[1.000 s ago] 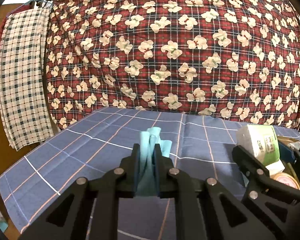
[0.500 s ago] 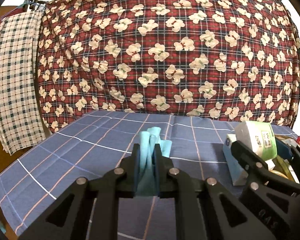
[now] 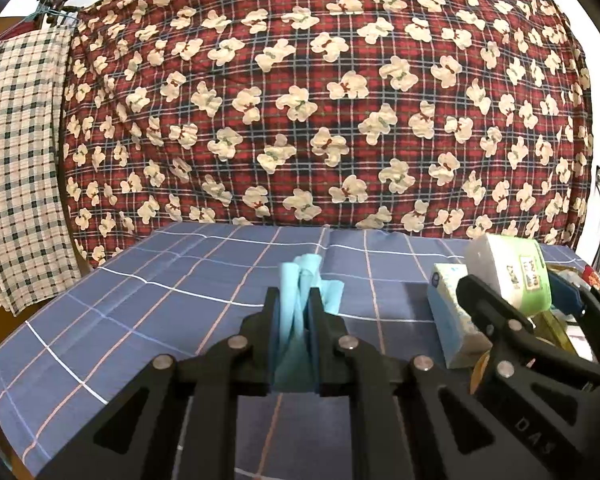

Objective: Organize soft objects
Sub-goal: 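Lift and carry the teal cloth and green tissue pack with both tools toward the gold tray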

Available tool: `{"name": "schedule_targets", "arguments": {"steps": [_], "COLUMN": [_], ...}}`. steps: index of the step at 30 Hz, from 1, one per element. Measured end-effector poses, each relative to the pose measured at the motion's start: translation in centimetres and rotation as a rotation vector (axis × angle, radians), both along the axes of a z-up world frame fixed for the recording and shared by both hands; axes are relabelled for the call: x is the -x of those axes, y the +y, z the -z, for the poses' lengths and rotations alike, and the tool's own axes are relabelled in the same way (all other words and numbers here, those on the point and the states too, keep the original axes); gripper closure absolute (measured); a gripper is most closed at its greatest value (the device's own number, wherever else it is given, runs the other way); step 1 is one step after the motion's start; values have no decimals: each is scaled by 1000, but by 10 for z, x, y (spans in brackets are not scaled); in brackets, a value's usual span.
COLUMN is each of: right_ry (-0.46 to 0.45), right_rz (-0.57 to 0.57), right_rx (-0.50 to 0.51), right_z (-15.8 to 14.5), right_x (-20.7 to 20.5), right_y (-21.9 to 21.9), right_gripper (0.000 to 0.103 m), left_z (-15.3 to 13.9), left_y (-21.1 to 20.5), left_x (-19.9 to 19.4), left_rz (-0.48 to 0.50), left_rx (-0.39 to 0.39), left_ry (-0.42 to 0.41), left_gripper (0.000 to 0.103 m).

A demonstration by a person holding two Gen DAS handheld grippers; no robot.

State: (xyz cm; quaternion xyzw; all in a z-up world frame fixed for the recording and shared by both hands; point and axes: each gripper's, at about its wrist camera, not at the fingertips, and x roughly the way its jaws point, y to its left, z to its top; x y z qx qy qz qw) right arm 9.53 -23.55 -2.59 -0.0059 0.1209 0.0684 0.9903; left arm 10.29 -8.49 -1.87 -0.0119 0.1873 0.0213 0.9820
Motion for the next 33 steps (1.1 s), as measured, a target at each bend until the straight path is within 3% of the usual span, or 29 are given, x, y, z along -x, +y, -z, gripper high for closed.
{"name": "schedule_targets", "arguments": {"steps": [33], "right_ry": [-5], "right_rz": [31], "right_rx": [-9], "right_z": [0], "right_x": [9], "right_y": [-26], "right_gripper": [32], "left_z": [-2], "left_y": [-31], "left_x": [7], "left_rz": [63], "left_rx": [10], "left_ry": [-13], "left_gripper": [92]}}
